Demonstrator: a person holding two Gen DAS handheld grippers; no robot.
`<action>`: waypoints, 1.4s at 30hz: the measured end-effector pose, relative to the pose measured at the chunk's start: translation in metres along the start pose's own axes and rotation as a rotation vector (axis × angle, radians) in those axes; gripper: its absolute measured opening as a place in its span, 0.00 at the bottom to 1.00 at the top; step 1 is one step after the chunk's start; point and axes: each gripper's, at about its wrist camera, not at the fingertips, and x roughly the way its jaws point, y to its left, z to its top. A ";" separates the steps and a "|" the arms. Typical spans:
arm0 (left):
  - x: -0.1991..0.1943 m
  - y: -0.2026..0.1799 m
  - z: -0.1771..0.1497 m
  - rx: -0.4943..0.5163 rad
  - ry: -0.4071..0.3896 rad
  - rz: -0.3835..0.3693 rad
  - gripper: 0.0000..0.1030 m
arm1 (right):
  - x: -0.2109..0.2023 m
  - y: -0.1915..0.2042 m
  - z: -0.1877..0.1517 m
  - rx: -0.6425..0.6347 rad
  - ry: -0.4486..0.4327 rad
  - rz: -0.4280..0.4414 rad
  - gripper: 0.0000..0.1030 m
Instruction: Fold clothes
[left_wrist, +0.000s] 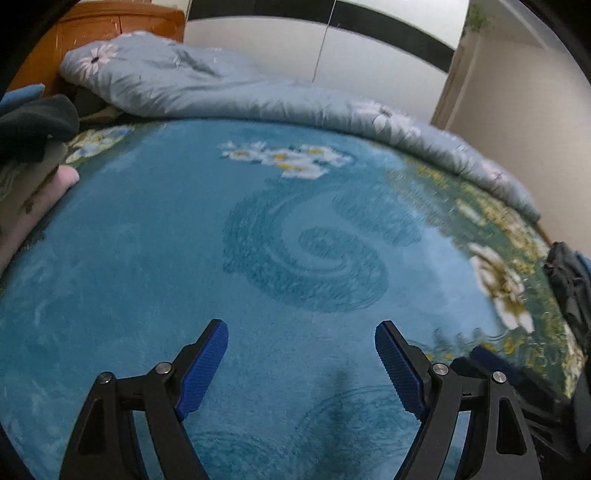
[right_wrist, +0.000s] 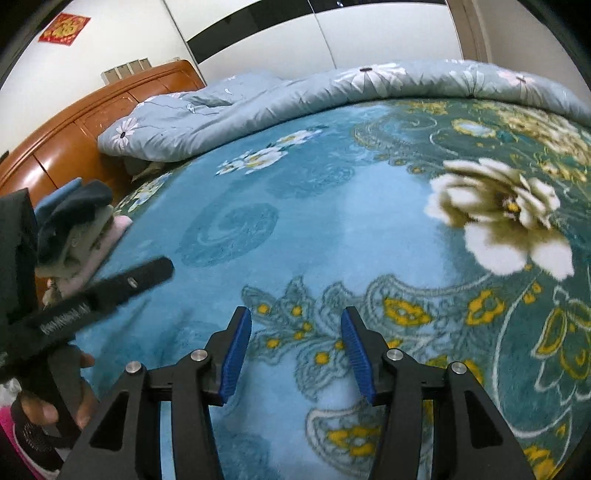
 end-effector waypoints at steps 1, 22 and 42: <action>0.005 0.000 0.001 -0.001 0.013 0.009 0.82 | 0.002 0.000 0.002 -0.006 -0.005 -0.016 0.51; 0.054 -0.002 0.014 0.015 0.066 0.130 1.00 | 0.042 0.005 0.025 -0.095 0.013 -0.143 0.78; 0.054 0.004 0.014 -0.015 0.066 0.094 1.00 | 0.046 0.007 0.026 -0.102 0.034 -0.079 0.94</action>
